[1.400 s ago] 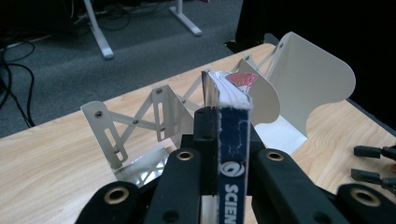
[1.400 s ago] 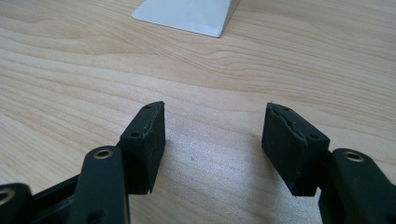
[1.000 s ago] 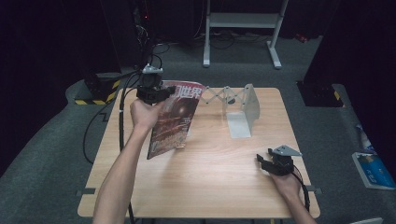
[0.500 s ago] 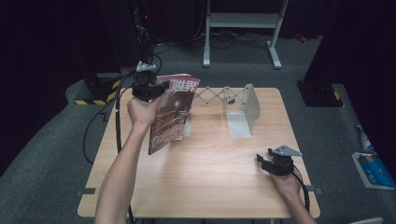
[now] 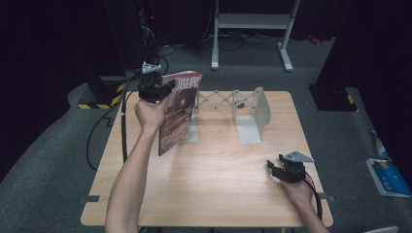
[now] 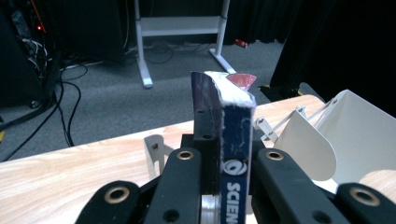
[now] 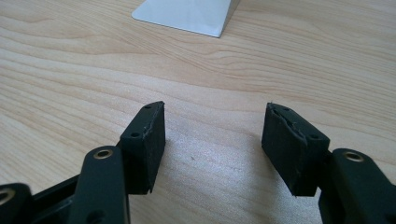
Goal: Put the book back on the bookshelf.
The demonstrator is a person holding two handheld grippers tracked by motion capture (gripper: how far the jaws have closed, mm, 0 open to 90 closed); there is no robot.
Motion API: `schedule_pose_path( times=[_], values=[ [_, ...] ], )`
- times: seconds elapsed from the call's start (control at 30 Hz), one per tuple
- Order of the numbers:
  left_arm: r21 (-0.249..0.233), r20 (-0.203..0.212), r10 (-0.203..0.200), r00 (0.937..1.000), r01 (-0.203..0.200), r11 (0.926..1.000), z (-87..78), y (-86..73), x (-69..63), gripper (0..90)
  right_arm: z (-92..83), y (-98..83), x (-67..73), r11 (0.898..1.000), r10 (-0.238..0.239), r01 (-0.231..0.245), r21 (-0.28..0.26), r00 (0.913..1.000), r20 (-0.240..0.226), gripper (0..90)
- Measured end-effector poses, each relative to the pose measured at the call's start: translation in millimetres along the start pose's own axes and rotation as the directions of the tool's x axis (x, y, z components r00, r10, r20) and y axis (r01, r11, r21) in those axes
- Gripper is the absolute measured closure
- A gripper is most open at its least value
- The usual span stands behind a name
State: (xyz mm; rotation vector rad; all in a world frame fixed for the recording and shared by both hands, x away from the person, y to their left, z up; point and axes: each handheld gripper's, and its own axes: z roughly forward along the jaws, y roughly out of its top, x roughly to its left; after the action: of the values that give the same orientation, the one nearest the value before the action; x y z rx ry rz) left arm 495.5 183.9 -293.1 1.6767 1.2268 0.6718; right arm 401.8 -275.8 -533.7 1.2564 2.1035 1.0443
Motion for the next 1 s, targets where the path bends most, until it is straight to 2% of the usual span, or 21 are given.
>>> schedule_pose_path(
  times=[0.27,0.6,0.83,1.0],
  values=[
    [-0.038,-0.004,-0.001,1.0000,0.001,0.9993,15.3,-1.2,-3.2,83.7,-0.1,0.0,0.0,1.000,0.001,-0.001,0.000,1.0000,-0.001,39.8],
    [-0.074,0.015,0.004,0.9999,-0.003,0.9973,21.6,-3.3,-4.2,83.6,-0.1,0.0,0.0,1.000,0.000,0.000,0.000,1.0000,0.001,39.8],
    [-0.074,0.015,0.040,0.9991,-0.039,0.9965,22.3,-5.5,-9.6,83.4,-0.2,-0.1,0.0,1.000,-0.001,0.001,0.000,1.0000,0.000,39.8],
    [-0.068,0.013,0.038,0.9992,-0.038,0.9970,20.6,-8.7,-9.7,83.0,-0.2,-0.1,0.0,1.000,0.000,0.000,0.000,1.0000,0.000,39.8]
  ],
)
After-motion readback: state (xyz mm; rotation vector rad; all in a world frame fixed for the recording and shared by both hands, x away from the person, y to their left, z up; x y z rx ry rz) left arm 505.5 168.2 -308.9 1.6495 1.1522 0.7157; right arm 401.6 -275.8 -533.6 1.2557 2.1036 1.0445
